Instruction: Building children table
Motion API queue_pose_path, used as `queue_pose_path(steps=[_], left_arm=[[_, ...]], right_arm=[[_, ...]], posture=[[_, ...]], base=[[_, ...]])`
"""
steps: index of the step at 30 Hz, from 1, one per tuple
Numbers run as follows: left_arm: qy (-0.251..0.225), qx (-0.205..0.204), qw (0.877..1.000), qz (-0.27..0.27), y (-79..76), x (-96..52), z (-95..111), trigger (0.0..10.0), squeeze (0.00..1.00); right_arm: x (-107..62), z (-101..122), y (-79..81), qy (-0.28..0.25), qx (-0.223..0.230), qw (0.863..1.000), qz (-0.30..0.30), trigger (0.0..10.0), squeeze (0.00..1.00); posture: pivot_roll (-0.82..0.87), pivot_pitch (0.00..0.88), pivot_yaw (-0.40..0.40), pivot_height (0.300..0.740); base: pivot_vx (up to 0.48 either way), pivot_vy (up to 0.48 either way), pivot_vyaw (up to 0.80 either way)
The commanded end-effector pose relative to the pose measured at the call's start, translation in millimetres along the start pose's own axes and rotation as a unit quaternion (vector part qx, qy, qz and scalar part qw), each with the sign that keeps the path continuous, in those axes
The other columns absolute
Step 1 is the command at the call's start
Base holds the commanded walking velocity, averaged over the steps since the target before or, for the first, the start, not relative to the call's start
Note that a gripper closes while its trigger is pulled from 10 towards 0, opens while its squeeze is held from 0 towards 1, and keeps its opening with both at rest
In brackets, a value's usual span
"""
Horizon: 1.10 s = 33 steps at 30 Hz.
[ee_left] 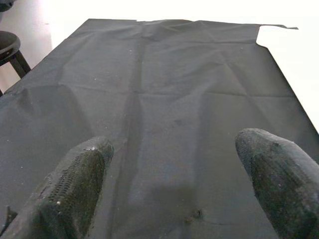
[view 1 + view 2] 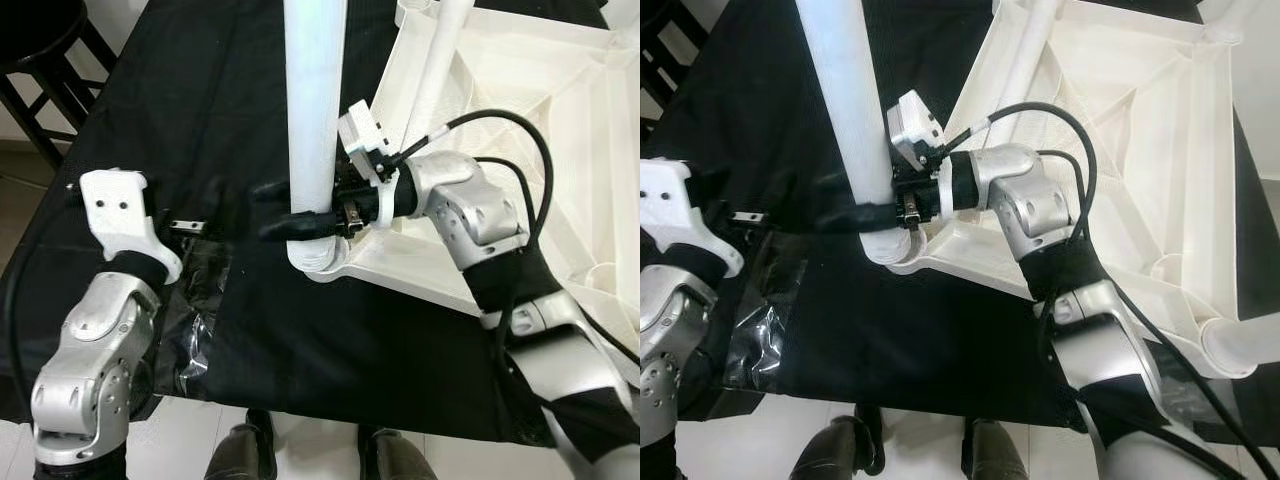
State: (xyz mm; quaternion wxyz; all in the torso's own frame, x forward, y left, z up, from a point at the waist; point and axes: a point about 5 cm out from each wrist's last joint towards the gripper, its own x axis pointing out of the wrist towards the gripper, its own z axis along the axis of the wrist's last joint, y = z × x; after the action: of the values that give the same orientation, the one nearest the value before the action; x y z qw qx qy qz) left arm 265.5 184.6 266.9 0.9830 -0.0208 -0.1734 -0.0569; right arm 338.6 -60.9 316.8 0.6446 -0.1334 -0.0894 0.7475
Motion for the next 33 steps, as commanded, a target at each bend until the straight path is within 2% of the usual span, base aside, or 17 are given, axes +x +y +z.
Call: queue_pose_path(steps=[1, 11, 15, 33], left_arm=[[0.005, 0.014, 1.000, 0.012, 5.2, -6.9, 1, 10.0, 0.00], [0.007, 0.023, 1.000, 0.020, 8.3, -10.2, 3, 10.0, 0.00], [0.008, 0.025, 0.999, 0.021, 8.8, -11.1, 3, 10.0, 0.00], [0.008, 0.024, 0.999, 0.021, 8.1, -11.6, 4, 10.0, 0.00]], right_arm=[[4.2, -8, 1.9, 0.001, 0.027, 0.999, 0.018, 10.0, 0.00], [-0.2, -8, -1.3, -0.011, 0.071, 0.995, 0.064, 10.0, 0.00], [-9.1, -9, -6.3, 0.007, 0.068, 0.996, 0.063, 10.0, 0.00], [-14.4, -13, -15.8, 0.039, 0.060, 0.996, 0.044, 10.0, 0.00]], posture=[[0.02, 0.438, -0.006, 0.740], [0.04, 0.450, -0.011, 0.740], [0.04, 0.451, -0.013, 0.740], [0.04, 0.459, -0.016, 0.740]], base=[[0.000, 0.000, 0.00], [0.000, 0.000, 0.00], [0.000, 0.000, 0.00], [0.000, 0.000, 0.00]])
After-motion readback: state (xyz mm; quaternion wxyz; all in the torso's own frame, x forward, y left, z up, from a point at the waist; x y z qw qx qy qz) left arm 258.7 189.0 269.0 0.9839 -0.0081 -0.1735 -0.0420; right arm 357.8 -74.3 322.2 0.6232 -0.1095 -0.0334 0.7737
